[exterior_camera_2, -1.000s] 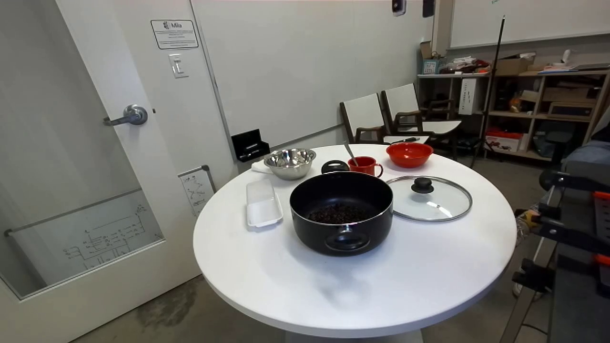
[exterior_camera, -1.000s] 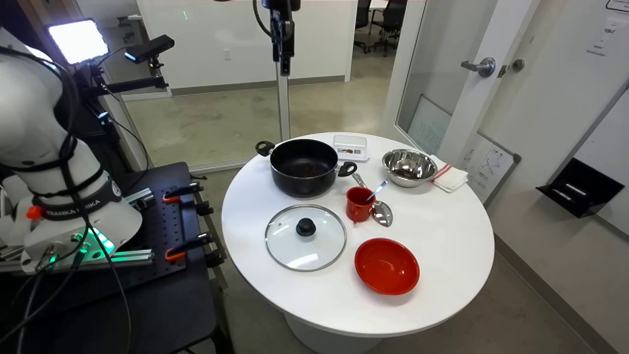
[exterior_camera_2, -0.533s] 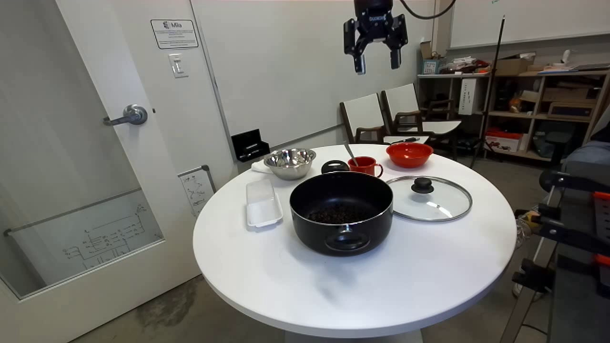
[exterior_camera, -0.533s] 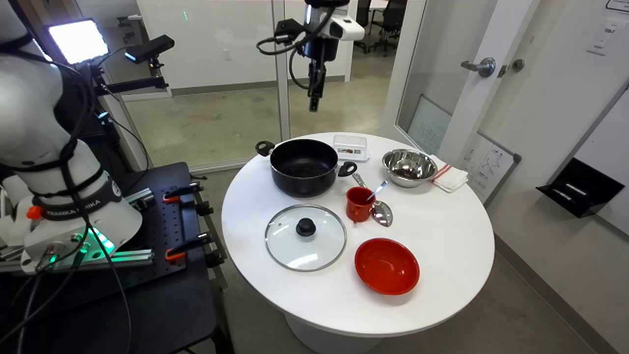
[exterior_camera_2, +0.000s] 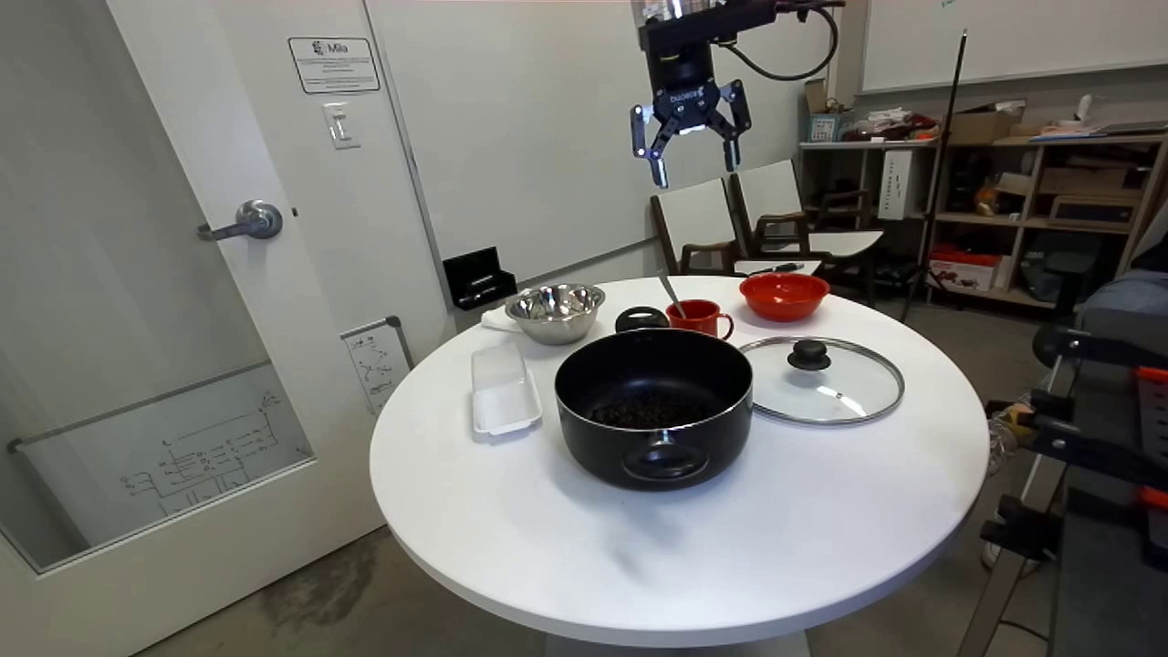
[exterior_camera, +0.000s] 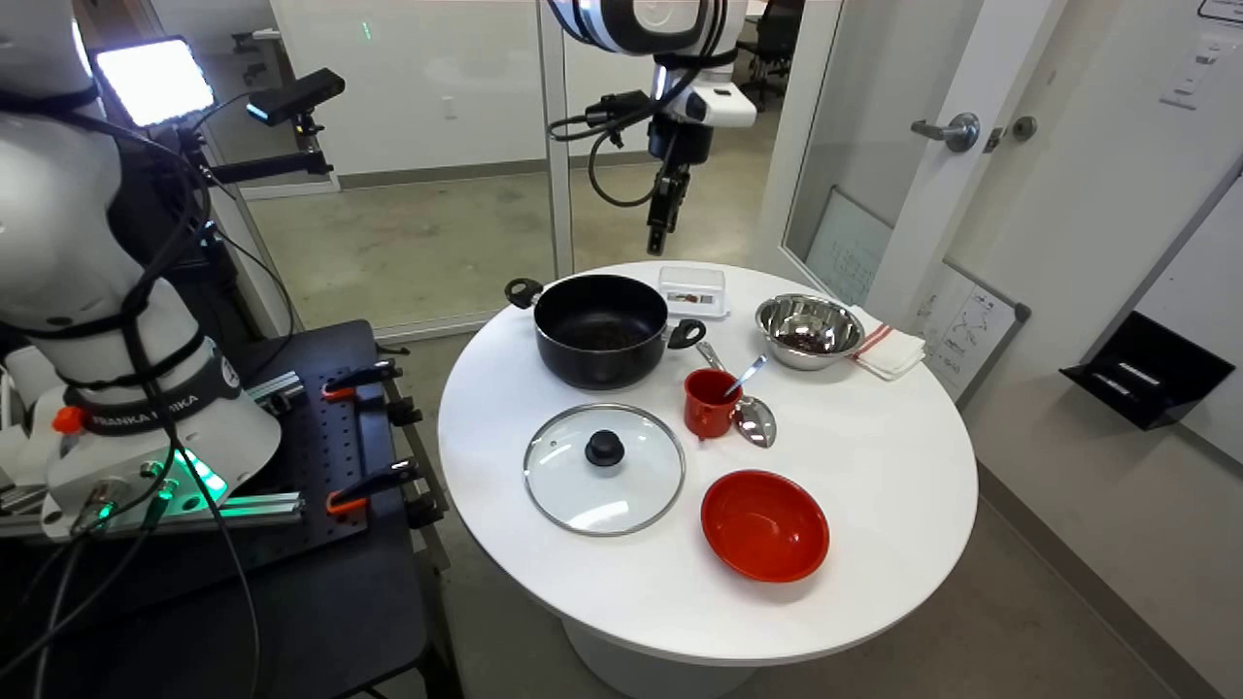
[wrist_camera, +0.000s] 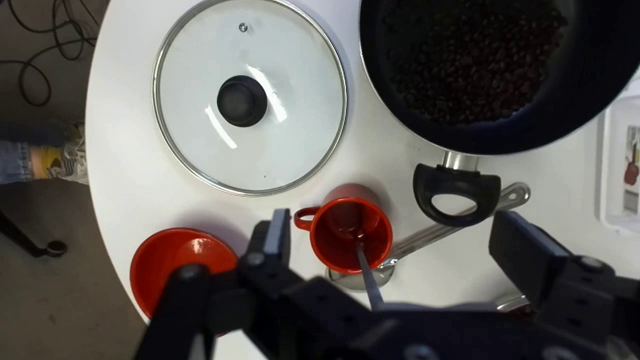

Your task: Take the spoon out of the bowl

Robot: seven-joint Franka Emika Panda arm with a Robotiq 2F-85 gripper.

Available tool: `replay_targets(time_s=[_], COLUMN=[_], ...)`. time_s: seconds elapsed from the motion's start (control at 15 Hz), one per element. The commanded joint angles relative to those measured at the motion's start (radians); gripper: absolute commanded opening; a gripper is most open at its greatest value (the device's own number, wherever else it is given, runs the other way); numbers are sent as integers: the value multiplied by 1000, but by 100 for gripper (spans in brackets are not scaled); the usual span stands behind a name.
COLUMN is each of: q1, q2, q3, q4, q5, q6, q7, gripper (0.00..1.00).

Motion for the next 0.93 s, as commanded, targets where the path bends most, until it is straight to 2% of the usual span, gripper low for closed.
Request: replay_targets(time_s=[0.0,0.13,0.27,0.33,0.87], q1=[15,9,-17,-1,-10], q2=[81,113,127,95,123], q3=[-46,-57,-31,-50,-38], q4=[83,104,114,70,97], q5=[11,42,137,74,161], q6=[5,-3,-19,0,-2], q7=[165,244,225,210,227], gripper=[100,100,100,100,100])
